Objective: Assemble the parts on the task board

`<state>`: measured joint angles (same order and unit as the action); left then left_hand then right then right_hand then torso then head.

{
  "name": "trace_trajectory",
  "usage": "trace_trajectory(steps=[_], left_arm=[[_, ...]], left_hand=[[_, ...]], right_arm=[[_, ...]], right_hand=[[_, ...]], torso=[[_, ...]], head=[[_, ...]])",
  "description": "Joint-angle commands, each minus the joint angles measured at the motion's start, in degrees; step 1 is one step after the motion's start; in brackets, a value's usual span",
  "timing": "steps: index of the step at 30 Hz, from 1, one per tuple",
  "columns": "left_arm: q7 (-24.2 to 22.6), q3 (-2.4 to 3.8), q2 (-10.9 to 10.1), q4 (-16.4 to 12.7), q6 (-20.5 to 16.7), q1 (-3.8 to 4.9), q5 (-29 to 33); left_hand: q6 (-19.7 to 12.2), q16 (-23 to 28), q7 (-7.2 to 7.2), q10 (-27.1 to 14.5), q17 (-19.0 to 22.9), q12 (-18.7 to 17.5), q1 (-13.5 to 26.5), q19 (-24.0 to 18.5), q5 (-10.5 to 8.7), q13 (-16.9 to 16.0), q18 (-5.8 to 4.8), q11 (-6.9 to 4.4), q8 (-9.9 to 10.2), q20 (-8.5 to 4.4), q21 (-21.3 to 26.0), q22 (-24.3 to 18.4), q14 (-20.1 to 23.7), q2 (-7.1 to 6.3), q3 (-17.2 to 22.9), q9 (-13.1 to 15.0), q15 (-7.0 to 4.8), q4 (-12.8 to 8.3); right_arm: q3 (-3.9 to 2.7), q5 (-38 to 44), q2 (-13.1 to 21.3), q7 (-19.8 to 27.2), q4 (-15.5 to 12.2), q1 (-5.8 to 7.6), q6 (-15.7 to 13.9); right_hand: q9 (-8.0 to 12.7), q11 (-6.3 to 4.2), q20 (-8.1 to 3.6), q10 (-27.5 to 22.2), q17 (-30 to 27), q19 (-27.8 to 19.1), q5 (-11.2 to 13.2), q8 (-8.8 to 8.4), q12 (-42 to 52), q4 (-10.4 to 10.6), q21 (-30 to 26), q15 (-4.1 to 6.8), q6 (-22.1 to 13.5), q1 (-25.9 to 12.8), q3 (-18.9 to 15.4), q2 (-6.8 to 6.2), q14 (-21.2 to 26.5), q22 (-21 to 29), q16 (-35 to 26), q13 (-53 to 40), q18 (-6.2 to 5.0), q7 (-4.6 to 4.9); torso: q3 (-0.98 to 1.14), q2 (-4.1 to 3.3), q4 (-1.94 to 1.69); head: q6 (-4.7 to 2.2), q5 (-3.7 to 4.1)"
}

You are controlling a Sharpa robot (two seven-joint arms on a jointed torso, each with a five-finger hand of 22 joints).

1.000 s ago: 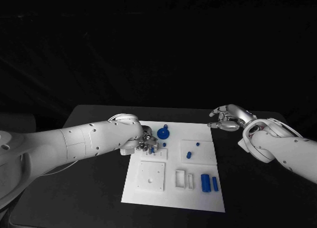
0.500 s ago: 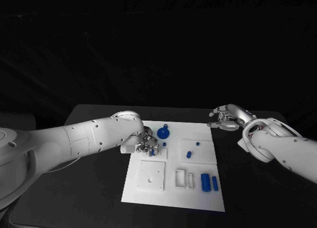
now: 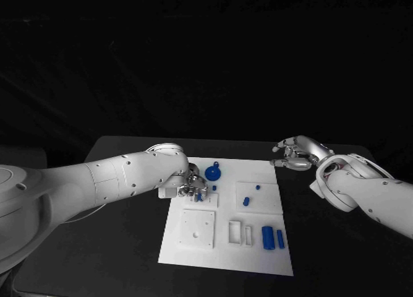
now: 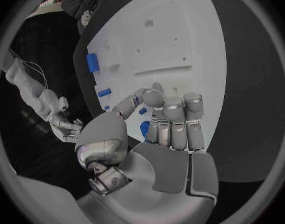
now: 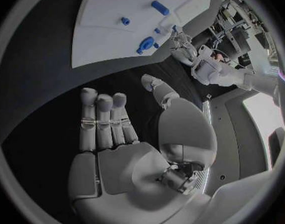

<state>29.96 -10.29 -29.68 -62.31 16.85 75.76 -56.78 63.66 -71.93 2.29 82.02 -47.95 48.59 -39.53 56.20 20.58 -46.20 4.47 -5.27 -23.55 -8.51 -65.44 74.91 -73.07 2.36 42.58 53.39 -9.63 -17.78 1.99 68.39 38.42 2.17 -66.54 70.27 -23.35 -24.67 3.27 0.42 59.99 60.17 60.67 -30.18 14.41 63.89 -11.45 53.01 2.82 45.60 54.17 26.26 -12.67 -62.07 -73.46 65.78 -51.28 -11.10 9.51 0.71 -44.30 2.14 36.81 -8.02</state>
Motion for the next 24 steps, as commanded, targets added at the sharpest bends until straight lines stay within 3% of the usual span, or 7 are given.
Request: trace_trajectory(steps=[1, 24], left_arm=[[0.0, 0.0, 0.5, 0.4, -0.5, 0.06, -1.0], [-0.4, -0.1, 1.6, 1.7, 0.1, 0.0, -2.6]], left_hand=[[2.4, -0.4, -2.42, -1.2, 0.1, 0.3, -1.1, 0.1, 0.27, -0.1, 0.42, -1.09, 0.1, -6.66, -0.4, 0.9, 0.8, 2.01, 8.6, 0.4, -1.52, 1.0], [2.7, -0.8, -2.53, -1.1, 0.4, 0.7, -0.7, 0.2, 0.64, -0.1, 0.48, -1.2, 0.4, -6.73, -0.6, 0.9, 0.7, 2.07, 8.7, 1.4, -1.65, 1.0]], right_arm=[[0.0, 0.3, 0.0, 0.3, -0.1, -0.03, 0.7], [0.0, 0.3, -0.2, 0.3, -0.1, -0.03, 0.8]], right_hand=[[0.1, 0.13, 0.02, -0.4, -0.1, -0.2, -0.2, 0.13, 0.2, -0.3, -0.3, -0.12, 0.1, 0.0, -0.1, 0.35, 0.4, -0.1, 0.2, 0.1, -3.89, 0.42], [0.1, 0.13, 0.03, -0.4, -0.1, -0.2, -0.3, 0.14, 0.3, -0.3, -0.4, -0.13, 0.1, 0.0, -0.1, 0.37, 0.4, -0.1, 0.2, 0.1, -3.89, 0.42]], torso=[[0.02, 0.0, -0.01], [-0.02, -0.01, 0.04]], head=[[0.03, -0.04], [0.26, -0.07]])
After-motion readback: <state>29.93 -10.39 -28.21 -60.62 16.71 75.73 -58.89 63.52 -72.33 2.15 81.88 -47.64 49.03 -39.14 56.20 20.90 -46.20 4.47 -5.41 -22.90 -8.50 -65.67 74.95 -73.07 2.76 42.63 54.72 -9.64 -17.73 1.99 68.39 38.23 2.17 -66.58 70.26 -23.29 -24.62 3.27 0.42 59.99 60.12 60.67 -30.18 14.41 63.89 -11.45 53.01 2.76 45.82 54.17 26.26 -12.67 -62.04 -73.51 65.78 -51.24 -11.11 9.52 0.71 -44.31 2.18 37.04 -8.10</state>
